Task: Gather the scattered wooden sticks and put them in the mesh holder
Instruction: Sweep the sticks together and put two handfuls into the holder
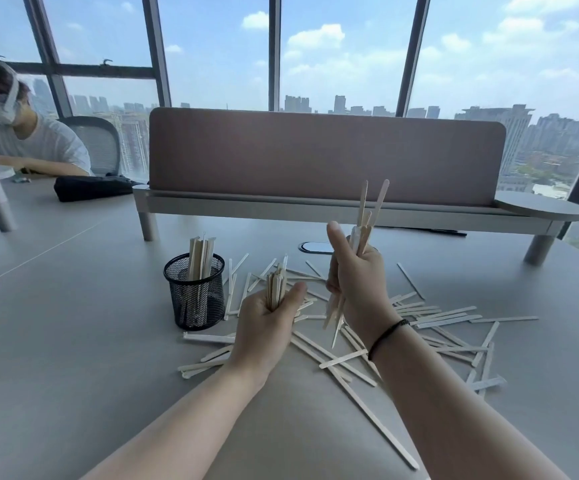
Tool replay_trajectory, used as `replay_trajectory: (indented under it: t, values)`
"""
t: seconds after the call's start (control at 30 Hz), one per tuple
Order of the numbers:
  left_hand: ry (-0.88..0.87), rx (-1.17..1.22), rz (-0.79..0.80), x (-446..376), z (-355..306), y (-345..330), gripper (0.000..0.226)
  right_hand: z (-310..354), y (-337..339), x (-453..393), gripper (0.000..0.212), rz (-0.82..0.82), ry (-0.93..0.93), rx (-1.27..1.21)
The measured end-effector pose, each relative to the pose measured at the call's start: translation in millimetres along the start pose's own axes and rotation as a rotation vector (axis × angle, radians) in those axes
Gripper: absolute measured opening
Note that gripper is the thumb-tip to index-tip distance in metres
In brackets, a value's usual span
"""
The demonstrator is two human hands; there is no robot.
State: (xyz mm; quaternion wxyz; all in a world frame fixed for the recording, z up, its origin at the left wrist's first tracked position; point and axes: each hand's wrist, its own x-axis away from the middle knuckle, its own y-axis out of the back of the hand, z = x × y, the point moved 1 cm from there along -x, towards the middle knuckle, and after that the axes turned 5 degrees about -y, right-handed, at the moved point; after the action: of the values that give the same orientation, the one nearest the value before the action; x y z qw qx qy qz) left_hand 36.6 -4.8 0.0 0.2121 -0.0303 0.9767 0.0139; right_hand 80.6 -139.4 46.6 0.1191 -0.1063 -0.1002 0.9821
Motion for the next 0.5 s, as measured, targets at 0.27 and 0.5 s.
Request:
replay_trajectory:
  t: [0.27, 0.5]
  values:
    - [-0.043, 0.059, 0.0, -0.4, 0.9, 1.2, 0.062, -30.3, 5.4, 8.8, 0.045, 0.127, -0.046, 0.133]
    - [-0.051, 0.075, 0.009, 0.0, 3.2, 1.4, 0.057, -27.9, 11.5, 16.3, 0.042, 0.159, -0.031, 0.129]
